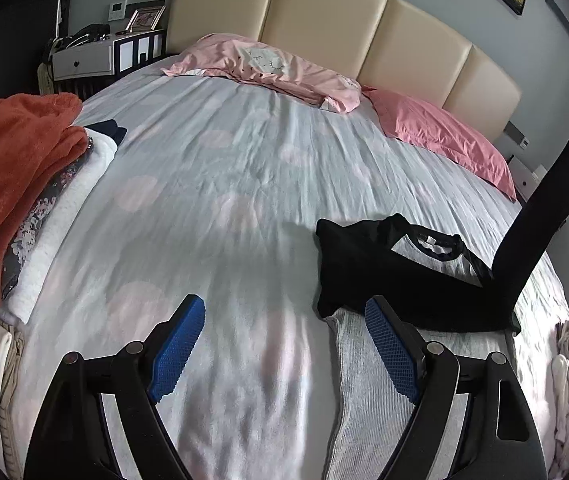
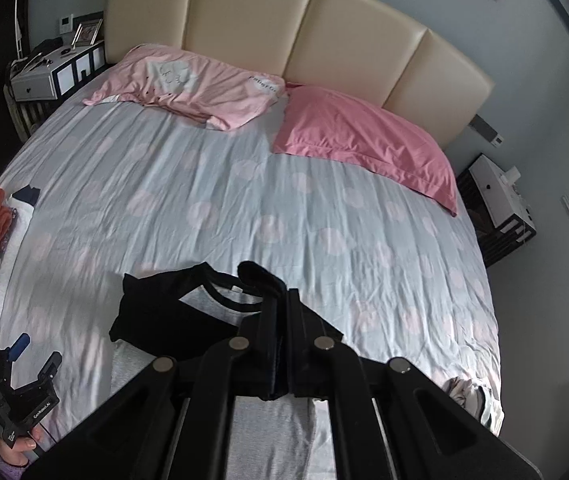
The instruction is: Fold clothes
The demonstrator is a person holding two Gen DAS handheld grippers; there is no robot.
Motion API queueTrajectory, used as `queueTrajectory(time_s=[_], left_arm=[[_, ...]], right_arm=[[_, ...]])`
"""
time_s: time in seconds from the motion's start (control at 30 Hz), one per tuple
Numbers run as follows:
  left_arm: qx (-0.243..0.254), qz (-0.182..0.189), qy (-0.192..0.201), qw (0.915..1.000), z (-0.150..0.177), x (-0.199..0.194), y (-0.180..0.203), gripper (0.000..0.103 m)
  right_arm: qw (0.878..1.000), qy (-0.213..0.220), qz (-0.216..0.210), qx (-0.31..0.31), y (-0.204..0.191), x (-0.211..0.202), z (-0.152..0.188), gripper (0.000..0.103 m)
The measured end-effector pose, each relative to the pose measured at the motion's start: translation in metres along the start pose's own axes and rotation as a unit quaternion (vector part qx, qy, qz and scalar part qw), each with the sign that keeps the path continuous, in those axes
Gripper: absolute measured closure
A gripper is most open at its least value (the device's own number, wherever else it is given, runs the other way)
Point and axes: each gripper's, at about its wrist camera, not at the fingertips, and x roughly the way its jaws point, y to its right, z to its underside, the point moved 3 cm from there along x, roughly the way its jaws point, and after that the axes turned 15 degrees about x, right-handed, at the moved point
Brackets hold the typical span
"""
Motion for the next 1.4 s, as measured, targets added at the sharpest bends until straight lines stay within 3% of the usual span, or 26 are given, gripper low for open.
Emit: queueTrajectory(time_s=[0.4,0.7,0.9,1.0,1.07,1.2,1.4], left_arm=[[-0.013,0.022,-0.058,0.9980,0.007,0.036,-0.012,0.019],[-0.043,0.017,-0.091,0.9948,0.015,0.064,-0.029,0.019],[-0.040,0.021,-0.098,0.9942,0.017,0.078,-0.030,0.019],[-0.035,0.026,-0.099,0.9941,0.017,0.083,-0.027,0.019],[-0.029,0.033,-0.103,0.9937,0.018,0.085,-0.023,0.019],[-0.009,0.040,-0.111,0.9930,0.021,0.086,-0.012,0.019],[0.018,0.066,-0.120,0.9904,0.030,0.068,0.014,0.019]], right_arm=[[0.992,-0.097,-0.063,-0.040,-0.110,0.116,0.061,0.099],[0.976,-0.168,-0.133,-0.030,-0.169,0.204,0.109,0.099],[0.964,-0.202,-0.174,-0.013,-0.189,0.239,0.120,0.097],[0.958,-0.208,-0.195,-0.006,-0.190,0.242,0.119,0.095],[0.957,-0.205,-0.203,0.000,-0.186,0.238,0.116,0.085],[0.957,-0.208,-0.203,0.008,-0.166,0.222,0.109,0.081],[0.961,-0.187,-0.197,0.046,-0.082,0.170,0.114,0.080]])
